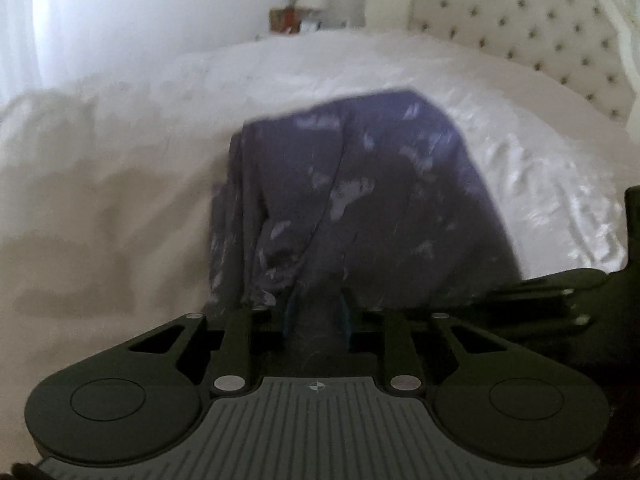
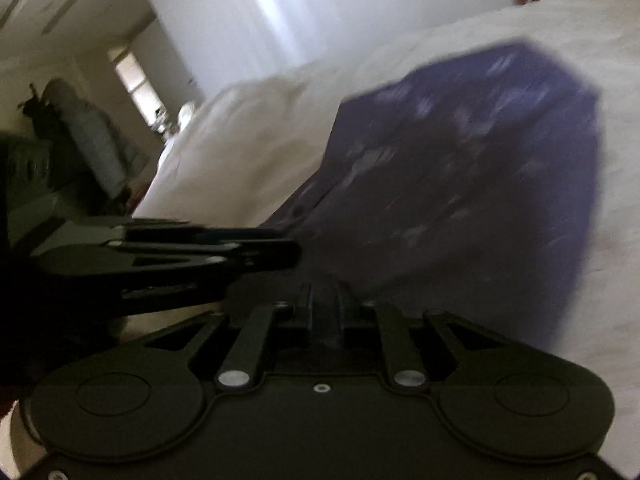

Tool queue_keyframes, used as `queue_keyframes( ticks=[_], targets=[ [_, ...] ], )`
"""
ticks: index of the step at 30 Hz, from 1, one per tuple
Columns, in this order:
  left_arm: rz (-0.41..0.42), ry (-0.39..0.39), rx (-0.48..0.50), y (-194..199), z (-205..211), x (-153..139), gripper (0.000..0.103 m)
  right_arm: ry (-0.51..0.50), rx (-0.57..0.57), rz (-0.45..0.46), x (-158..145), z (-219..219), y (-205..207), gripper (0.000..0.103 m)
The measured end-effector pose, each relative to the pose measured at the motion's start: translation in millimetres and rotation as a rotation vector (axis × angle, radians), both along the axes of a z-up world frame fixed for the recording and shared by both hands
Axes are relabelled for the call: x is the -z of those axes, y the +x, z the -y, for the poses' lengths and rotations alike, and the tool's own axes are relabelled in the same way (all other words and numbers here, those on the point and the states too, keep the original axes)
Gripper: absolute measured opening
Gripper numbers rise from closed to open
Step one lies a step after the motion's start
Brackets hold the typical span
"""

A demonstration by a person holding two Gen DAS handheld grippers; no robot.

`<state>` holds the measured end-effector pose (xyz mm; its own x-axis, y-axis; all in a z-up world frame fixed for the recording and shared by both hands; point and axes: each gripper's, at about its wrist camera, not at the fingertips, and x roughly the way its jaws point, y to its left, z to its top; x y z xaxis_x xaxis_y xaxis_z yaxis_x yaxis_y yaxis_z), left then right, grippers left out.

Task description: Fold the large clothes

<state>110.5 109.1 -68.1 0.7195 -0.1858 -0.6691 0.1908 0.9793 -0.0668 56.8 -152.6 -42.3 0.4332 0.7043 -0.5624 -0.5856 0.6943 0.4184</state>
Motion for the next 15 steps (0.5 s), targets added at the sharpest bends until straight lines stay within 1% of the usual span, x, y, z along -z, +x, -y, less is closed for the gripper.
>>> queue_keyframes(
  ticks=[1, 3, 4, 5, 6, 7, 9, 11, 12, 13, 15],
  targets=[
    [-0.013, -0.005, -0.006, 2, -2, 5, 0.019, -0.009, -0.014, 0.003, 2, -8, 0, 0.006],
    [0.001, -0.013, -0.003, 0, -2, 7, 0.019, -0.016, -0.014, 0.014, -1, -11, 1, 0.006],
    [0.005, -0.011, -0.002, 0, -2, 7, 0.019, -0.021, -0.016, 0.024, -6, -8, 1, 0.008],
    [0.006, -0.014, -0.002, 1, -2, 7, 0.019, -0.031, -0.010, 0.040, -10, -4, 1, 0.013],
    [0.005, -0.025, -0.005, 1, -3, 8, 0.019, -0.043, 0.001, 0.062, -16, 2, 0, 0.015],
    [0.004, -0.042, -0.008, 1, -7, 10, 0.019, -0.050, 0.017, 0.082, -22, 8, 3, 0.025],
    [0.002, -0.078, -0.017, 0, -12, 13, 0.019, -0.049, 0.069, 0.123, -39, 22, 11, 0.034],
    [-0.002, -0.098, -0.025, 0, -13, 13, 0.019, -0.041, 0.091, 0.155, -55, 29, 25, 0.053],
    [-0.002, -0.102, -0.027, -1, -13, 13, 0.019, -0.052, 0.089, 0.176, -64, 29, 34, 0.057],
    [-0.002, -0.104, -0.028, -1, -13, 12, 0.019, -0.070, 0.075, 0.203, -72, 25, 44, 0.064],
    [0.000, -0.109, -0.033, -1, -13, 12, 0.019, -0.113, 0.027, 0.256, -83, 8, 62, 0.070]
  ],
)
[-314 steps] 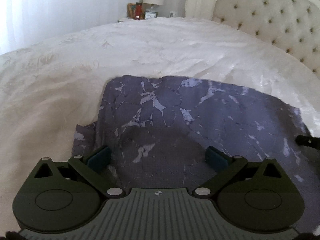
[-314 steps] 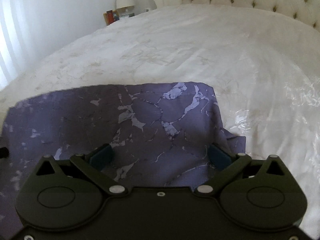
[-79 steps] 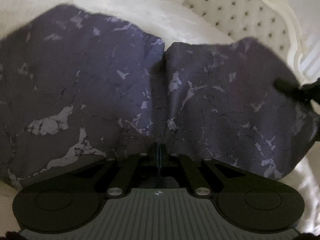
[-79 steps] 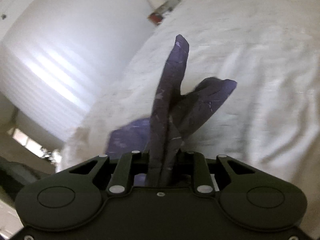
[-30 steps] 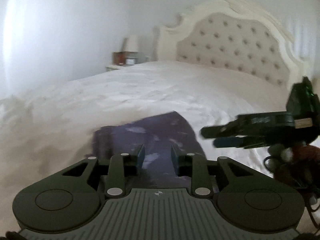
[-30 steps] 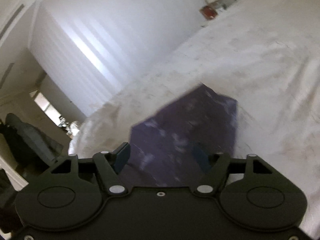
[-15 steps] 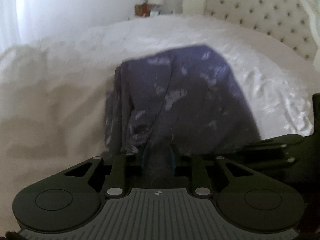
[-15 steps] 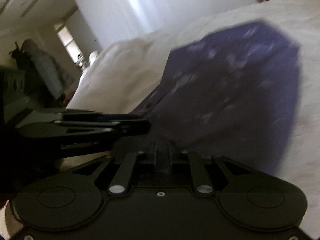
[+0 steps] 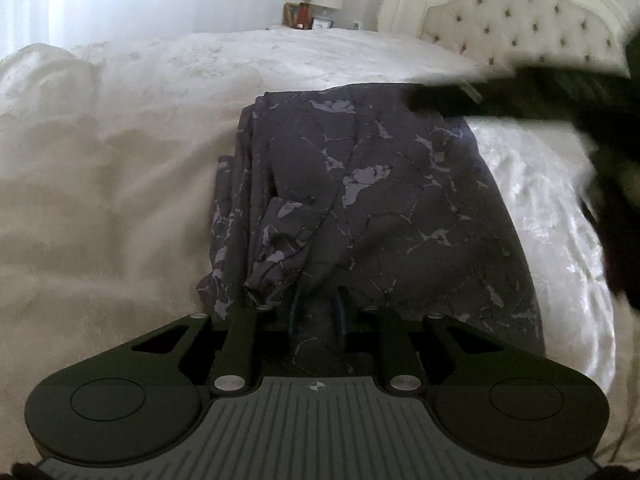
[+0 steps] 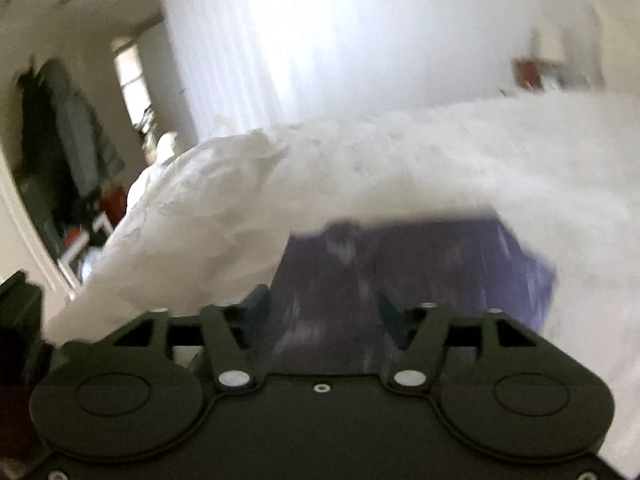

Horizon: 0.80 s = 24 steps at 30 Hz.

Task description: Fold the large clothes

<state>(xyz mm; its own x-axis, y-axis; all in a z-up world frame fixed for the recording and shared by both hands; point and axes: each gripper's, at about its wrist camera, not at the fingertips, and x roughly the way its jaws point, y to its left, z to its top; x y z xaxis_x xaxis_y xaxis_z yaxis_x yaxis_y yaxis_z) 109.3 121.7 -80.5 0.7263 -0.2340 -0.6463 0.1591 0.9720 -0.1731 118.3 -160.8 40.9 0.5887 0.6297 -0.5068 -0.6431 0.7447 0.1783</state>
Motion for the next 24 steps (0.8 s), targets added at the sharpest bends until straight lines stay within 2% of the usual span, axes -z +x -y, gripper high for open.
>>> queue_keyframes(
  ticks=[2, 5, 8, 11, 12, 14, 15, 17, 21, 24],
  targets=[
    [0.003, -0.003, -0.003, -1, 0, 1, 0.019, -0.054, -0.043, 0.023, -7, -20, 18, 0.077],
    [0.010, -0.002, -0.008, -4, -1, 1, 0.019, -0.114, -0.101, 0.023, -6, -52, 40, 0.077],
    [0.016, -0.002, -0.010, -4, 0, 1, 0.019, -0.163, -0.121, -0.023, 5, -78, 49, 0.076],
    [0.020, -0.010, -0.012, -6, -1, 2, 0.019, -0.218, -0.076, -0.090, 26, -95, 56, 0.073],
    [0.022, -0.012, -0.013, -6, -1, 2, 0.019, -0.233, -0.058, -0.105, 33, -98, 55, 0.068],
    [0.026, -0.014, -0.016, -8, -1, 2, 0.019, -0.275, -0.020, -0.102, 42, -99, 51, 0.027],
    [0.027, -0.017, -0.017, -9, -1, 2, 0.019, -0.275, -0.014, -0.114, 45, -98, 51, 0.025],
    [0.032, -0.025, -0.020, -9, -2, 2, 0.019, -0.235, 0.010, -0.120, 43, -91, 49, 0.012],
    [0.069, 0.004, -0.047, -16, 0, -3, 0.019, -0.110, 0.005, -0.084, 19, -88, 51, 0.009],
    [0.102, 0.019, -0.091, -21, -3, -8, 0.019, -0.030, -0.024, -0.099, 5, -95, 62, 0.009]
  ],
)
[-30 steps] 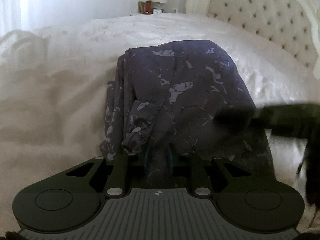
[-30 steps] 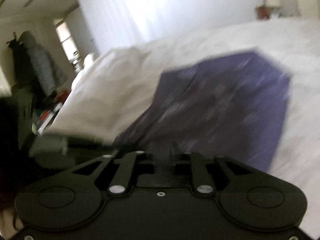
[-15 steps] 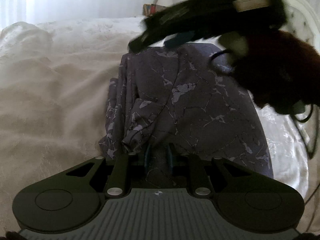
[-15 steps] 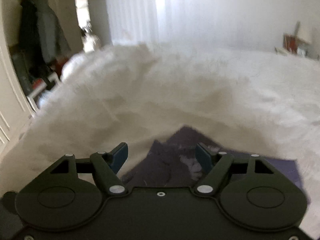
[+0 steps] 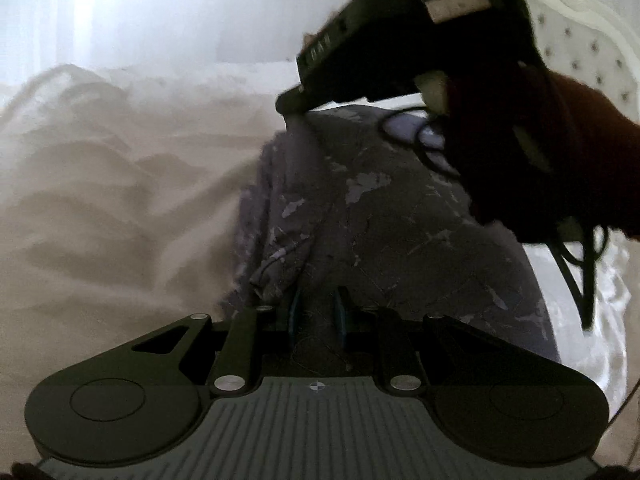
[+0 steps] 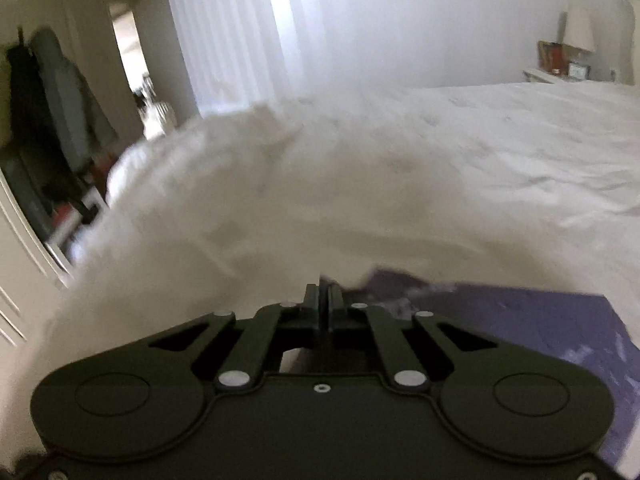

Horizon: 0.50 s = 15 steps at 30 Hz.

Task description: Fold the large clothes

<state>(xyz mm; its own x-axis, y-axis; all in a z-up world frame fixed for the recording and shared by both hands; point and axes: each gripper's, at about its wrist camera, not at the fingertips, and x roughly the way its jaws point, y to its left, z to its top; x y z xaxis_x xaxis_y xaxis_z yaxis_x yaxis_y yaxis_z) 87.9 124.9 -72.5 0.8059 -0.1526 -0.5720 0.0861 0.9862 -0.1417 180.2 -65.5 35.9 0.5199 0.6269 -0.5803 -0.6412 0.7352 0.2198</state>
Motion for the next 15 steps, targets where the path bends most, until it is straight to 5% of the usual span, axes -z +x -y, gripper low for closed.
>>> queue_keyframes(
  ticks=[3, 6, 10, 13, 15],
  targets=[
    [-0.021, -0.007, 0.006, 1, 0, 2, 0.019, 0.103, -0.046, -0.009, -5, -14, 17, 0.005],
    [-0.041, 0.008, 0.008, 5, 2, 5, 0.019, 0.050, -0.059, -0.006, 2, -33, 27, 0.005],
    [-0.051, -0.015, 0.006, 7, -2, 5, 0.019, 0.072, 0.000, 0.034, -4, -4, 21, 0.022],
    [-0.052, -0.007, 0.007, 7, 0, 5, 0.019, 0.063, 0.090, 0.103, -16, 39, 11, 0.050],
    [-0.054, -0.012, 0.006, 6, -1, 5, 0.019, 0.047, 0.159, 0.138, -19, 71, 2, 0.051]
  ],
)
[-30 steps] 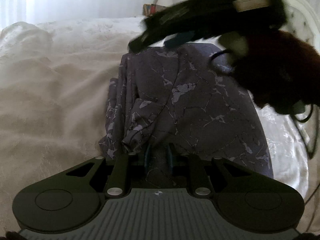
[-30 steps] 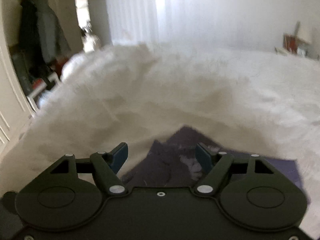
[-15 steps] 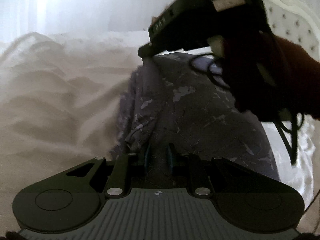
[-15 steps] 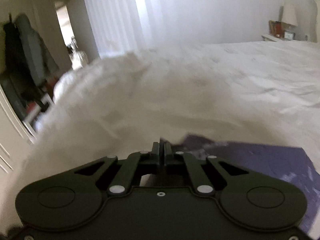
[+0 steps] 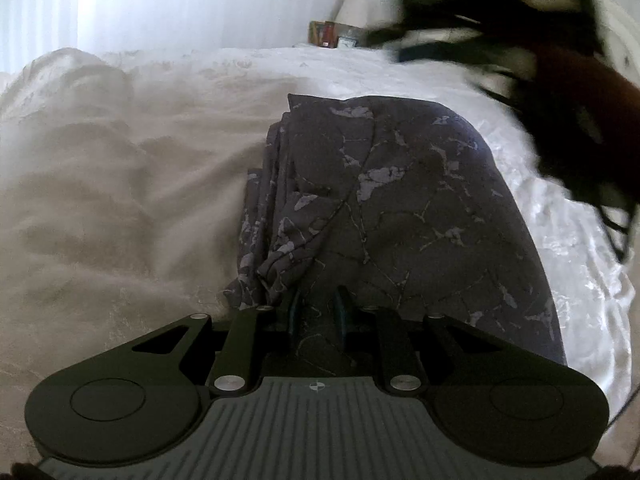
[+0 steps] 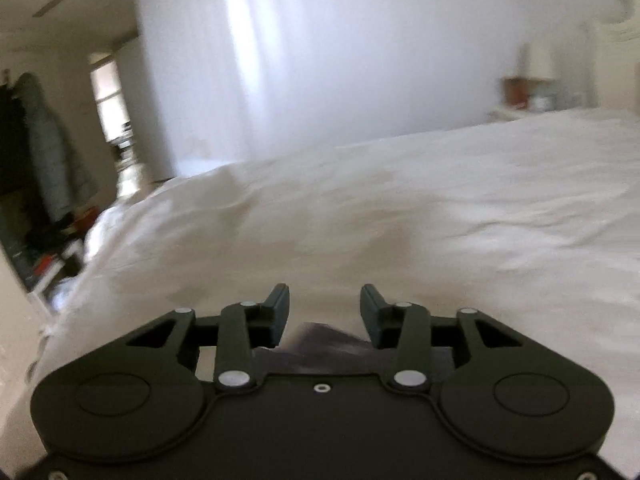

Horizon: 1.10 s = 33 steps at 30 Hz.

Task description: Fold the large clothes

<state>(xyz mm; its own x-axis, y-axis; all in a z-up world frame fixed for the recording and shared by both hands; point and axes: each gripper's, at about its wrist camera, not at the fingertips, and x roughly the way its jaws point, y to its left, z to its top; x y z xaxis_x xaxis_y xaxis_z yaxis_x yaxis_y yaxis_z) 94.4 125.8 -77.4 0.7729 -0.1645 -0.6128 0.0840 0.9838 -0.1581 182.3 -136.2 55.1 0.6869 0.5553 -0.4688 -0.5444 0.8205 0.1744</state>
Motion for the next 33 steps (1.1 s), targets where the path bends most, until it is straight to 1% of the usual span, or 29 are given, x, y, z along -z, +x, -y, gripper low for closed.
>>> queue_keyframes(
  ticks=[4, 7, 10, 14, 15, 16, 18, 19, 21, 22, 24, 25, 26, 27, 28, 29, 30, 32, 33],
  targets=[
    [-0.002, -0.002, -0.003, -3, 0, -1, 0.019, -0.056, 0.123, 0.065, 2, 50, -23, 0.051],
    [-0.003, 0.008, -0.002, 1, 1, 1, 0.019, -0.079, 0.160, 0.060, 15, 66, -35, 0.048],
    [-0.004, 0.019, 0.000, 2, 2, 1, 0.019, -0.136, 0.161, 0.008, 39, 54, -29, 0.046],
    [-0.004, 0.029, 0.004, 3, 4, 2, 0.019, -0.259, 0.164, -0.090, 90, 25, 9, 0.046],
    [-0.005, 0.034, 0.002, 3, 5, 2, 0.019, -0.264, 0.166, -0.097, 97, 21, 15, 0.046],
    [-0.008, 0.037, 0.002, 3, 5, 2, 0.019, -0.255, 0.169, -0.088, 99, 21, 18, 0.046],
    [-0.010, 0.038, 0.002, 4, 5, 1, 0.019, -0.244, 0.172, -0.106, 96, 20, 24, 0.047],
    [-0.012, 0.038, 0.004, 4, 5, 1, 0.019, -0.238, 0.171, -0.113, 93, 21, 24, 0.049],
    [-0.014, 0.025, 0.011, 4, 4, -2, 0.019, -0.207, 0.161, -0.098, 85, 28, 17, 0.052],
    [-0.013, 0.009, 0.018, 3, 3, -3, 0.023, -0.174, 0.156, -0.092, 82, 34, 9, 0.058],
    [-0.013, -0.041, 0.046, 3, -2, -8, 0.038, -0.076, 0.162, -0.095, 74, 53, -1, 0.073],
    [-0.009, -0.072, 0.069, 3, -3, -11, 0.053, -0.035, 0.170, -0.099, 72, 59, -5, 0.083],
    [-0.002, -0.093, 0.089, 2, -4, -15, 0.067, 0.007, 0.179, -0.101, 69, 70, -12, 0.087],
    [0.009, -0.101, 0.104, 1, -3, -20, 0.072, 0.035, 0.186, -0.103, 67, 79, -18, 0.088],
    [0.025, -0.094, 0.113, 0, -1, -25, 0.076, 0.059, 0.194, -0.107, 66, 87, -21, 0.092],
    [0.043, -0.082, 0.116, -2, 1, -29, 0.077, 0.079, 0.203, -0.115, 66, 95, -25, 0.099],
    [0.062, -0.070, 0.115, -3, 2, -33, 0.078, 0.097, 0.208, -0.125, 66, 103, -29, 0.103],
    [0.084, -0.061, 0.095, -1, -2, -38, 0.080, 0.130, 0.215, -0.156, 70, 117, -36, 0.103],
    [0.081, -0.065, 0.082, 1, -5, -38, 0.081, 0.148, 0.218, -0.184, 74, 124, -38, 0.103]
  ],
)
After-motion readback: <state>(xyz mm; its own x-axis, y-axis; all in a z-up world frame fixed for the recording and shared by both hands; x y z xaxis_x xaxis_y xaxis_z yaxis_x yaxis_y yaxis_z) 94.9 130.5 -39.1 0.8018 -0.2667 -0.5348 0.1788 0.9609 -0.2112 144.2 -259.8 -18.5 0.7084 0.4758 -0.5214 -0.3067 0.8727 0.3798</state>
